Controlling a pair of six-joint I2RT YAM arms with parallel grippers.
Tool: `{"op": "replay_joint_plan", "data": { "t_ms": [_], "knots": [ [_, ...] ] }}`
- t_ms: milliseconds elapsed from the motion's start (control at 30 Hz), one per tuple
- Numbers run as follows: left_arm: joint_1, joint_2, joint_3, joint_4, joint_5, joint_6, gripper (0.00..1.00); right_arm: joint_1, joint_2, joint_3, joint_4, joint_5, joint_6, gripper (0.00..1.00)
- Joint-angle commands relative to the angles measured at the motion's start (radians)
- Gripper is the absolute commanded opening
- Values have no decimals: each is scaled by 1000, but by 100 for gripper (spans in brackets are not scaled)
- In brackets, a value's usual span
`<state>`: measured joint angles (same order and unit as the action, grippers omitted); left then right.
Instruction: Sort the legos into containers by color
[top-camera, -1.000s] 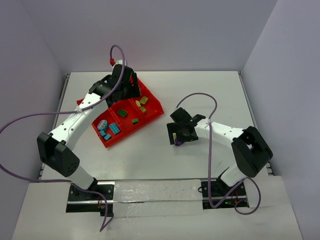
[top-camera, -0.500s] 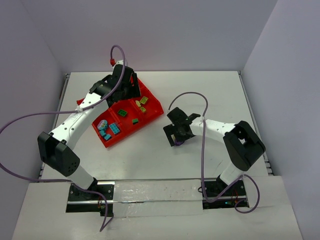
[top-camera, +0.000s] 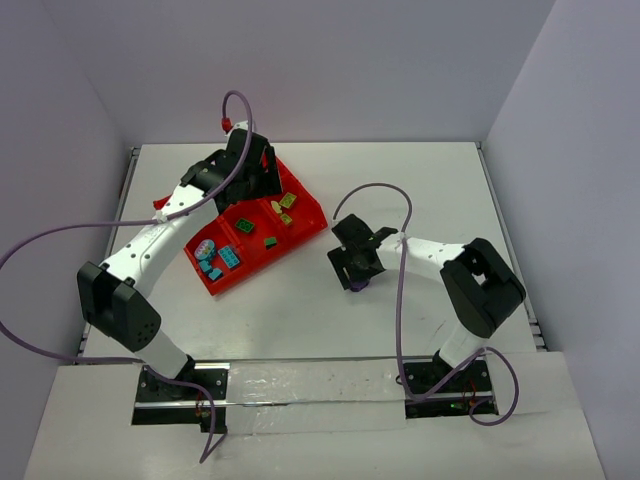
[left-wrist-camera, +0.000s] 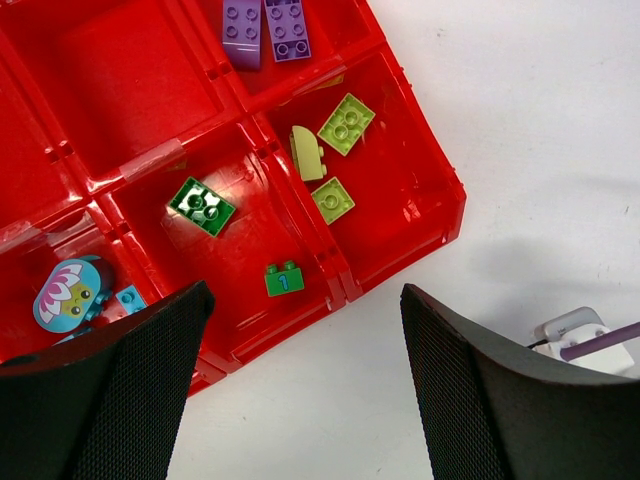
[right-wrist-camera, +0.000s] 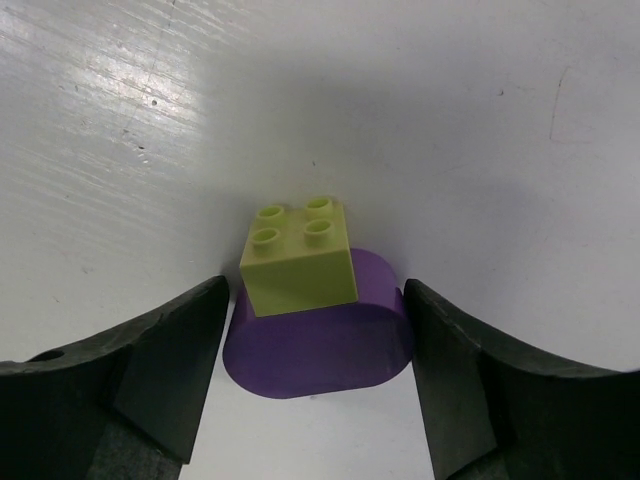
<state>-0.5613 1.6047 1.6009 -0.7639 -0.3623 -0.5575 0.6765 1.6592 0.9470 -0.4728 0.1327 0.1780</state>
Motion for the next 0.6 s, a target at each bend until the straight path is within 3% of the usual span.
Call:
{"op": "replay_joint_plan", "data": {
  "t_ms": [0, 200, 400, 567],
  "knots": [
    [-3, -3, 9, 22, -16, 2, 84, 7, -15, 18, 15, 1, 3, 67],
    [13, 14, -39, 62, 61, 17, 85, 6, -122, 33, -25, -14, 15, 35],
    [32, 59, -74, 118, 446, 67, 85, 6, -298, 25, -39, -73, -4, 33],
    [87, 47, -188, 292, 949, 62, 85, 10, -388, 43, -63, -127, -33, 34]
  ]
}}
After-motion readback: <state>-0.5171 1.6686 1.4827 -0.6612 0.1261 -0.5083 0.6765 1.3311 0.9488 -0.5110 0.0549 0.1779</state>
